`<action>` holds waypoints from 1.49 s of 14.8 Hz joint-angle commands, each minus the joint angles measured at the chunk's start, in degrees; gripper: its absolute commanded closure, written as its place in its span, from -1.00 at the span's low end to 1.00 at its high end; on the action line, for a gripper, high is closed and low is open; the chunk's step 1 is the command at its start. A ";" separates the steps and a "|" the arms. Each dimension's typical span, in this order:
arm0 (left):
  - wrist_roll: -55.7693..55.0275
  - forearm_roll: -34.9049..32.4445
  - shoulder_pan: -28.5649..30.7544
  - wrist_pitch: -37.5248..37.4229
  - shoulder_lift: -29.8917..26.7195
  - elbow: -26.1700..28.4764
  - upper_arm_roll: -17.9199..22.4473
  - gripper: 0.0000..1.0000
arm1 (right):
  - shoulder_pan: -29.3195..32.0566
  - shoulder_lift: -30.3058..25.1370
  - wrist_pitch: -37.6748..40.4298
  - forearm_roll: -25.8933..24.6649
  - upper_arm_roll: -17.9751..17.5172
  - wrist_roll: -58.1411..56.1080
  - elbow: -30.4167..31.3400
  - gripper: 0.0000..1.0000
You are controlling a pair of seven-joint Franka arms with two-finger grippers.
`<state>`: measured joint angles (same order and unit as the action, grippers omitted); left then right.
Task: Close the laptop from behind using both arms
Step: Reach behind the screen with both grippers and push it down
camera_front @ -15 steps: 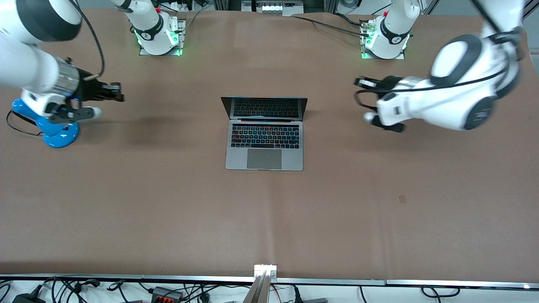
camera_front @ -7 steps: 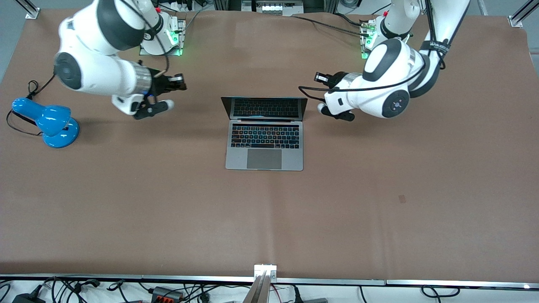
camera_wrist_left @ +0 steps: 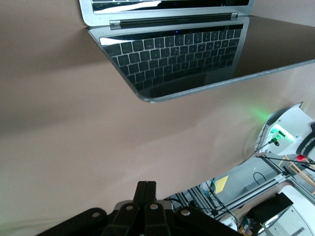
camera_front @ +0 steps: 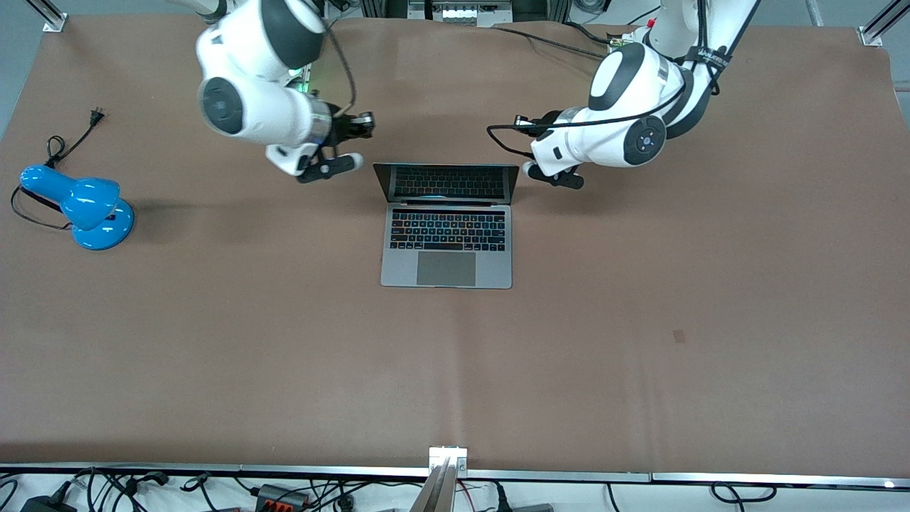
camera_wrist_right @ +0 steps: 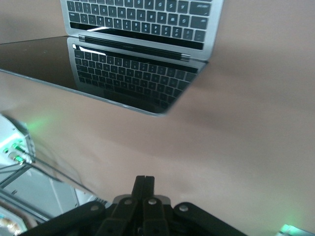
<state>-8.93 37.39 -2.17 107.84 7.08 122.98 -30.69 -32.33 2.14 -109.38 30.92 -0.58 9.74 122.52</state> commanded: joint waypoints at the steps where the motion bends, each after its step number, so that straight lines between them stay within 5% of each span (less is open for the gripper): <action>1: 0.23 1.37 0.85 0.88 -0.93 0.60 -0.60 1.00 | -5.09 1.81 -4.95 1.25 0.67 4.22 0.87 1.00; 12: -3.55 0.49 0.06 18.54 5.66 0.07 -2.27 1.00 | -6.34 7.44 -15.24 1.16 1.20 8.10 -1.85 1.00; 22: -3.29 -2.40 0.24 25.58 11.02 -3.70 -2.10 1.00 | -3.18 11.92 -18.85 0.98 1.46 8.45 -7.56 1.00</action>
<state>-12.15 36.96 -2.16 131.80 16.18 120.75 -32.42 -36.13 11.56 -127.80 31.07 1.27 17.66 118.14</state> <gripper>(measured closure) 0.991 0.991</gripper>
